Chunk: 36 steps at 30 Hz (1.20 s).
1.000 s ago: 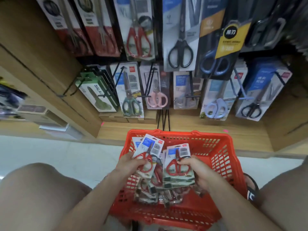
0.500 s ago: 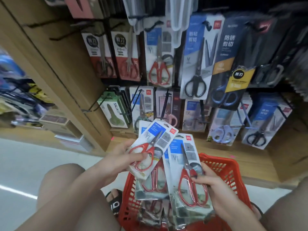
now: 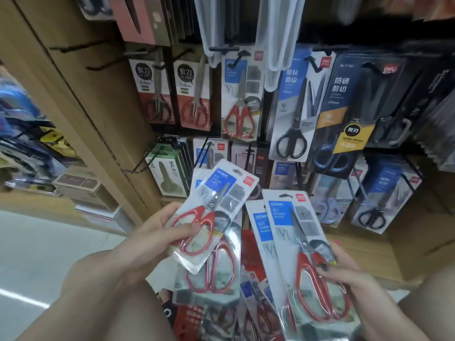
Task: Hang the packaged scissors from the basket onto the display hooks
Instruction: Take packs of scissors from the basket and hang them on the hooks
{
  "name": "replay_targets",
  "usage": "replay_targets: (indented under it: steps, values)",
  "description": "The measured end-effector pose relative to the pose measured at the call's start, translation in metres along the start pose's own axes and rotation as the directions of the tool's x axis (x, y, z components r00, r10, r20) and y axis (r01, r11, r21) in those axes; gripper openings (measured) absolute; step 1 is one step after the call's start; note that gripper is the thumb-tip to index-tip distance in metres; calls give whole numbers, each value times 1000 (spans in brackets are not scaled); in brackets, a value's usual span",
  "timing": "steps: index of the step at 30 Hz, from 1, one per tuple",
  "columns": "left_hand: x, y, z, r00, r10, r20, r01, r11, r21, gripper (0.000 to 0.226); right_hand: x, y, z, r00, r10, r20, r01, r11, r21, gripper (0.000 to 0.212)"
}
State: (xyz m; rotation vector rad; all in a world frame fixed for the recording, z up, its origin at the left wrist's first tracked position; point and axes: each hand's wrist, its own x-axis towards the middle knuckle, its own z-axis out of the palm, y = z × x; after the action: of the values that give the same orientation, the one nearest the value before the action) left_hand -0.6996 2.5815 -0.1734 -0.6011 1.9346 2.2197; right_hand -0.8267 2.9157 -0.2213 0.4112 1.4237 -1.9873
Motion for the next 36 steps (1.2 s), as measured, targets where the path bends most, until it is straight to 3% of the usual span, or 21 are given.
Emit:
replay_targets:
  steps: [1, 5, 8, 13, 21, 26, 31, 36]
  values:
    - [3, 5, 2, 1000, 25, -11, -25, 1000, -8, 43, 1, -2, 9, 997, -22, 76, 28, 997, -74, 59]
    - [21, 20, 15, 991, 110, -72, -114, 991, -63, 43, -11, -5, 36, 940, -281, 192, 300, 951, -74, 60]
    - [35, 30, 28, 982, 166, -91, -176, 976, -126, 50, -27, -15, 70, 886, -283, 368, 302, 953, 5, 53]
    - [57, 42, 43, 929, 335, -159, -338, 941, 5, 34, -6, -29, 121, 886, -372, 278, 405, 911, -73, 35]
    - [83, 48, 27, 902, 379, -207, -374, 925, 63, 28, 17, -40, 147, 847, -399, 350, 461, 881, -111, 35]
    - [87, 50, 9, 879, 402, -256, -391, 915, 94, 14, 20, -43, 138, 787, -551, 278, 616, 730, -297, 22]
    - [91, 58, -8, 797, 425, -428, -440, 895, 69, 12, 15, -42, 135, 716, -588, 376, 684, 697, -214, 24]
    - [91, 65, -10, 791, 410, -455, -448, 893, 27, 7, 10, -43, 148, 678, -605, 418, 704, 697, -133, 22]
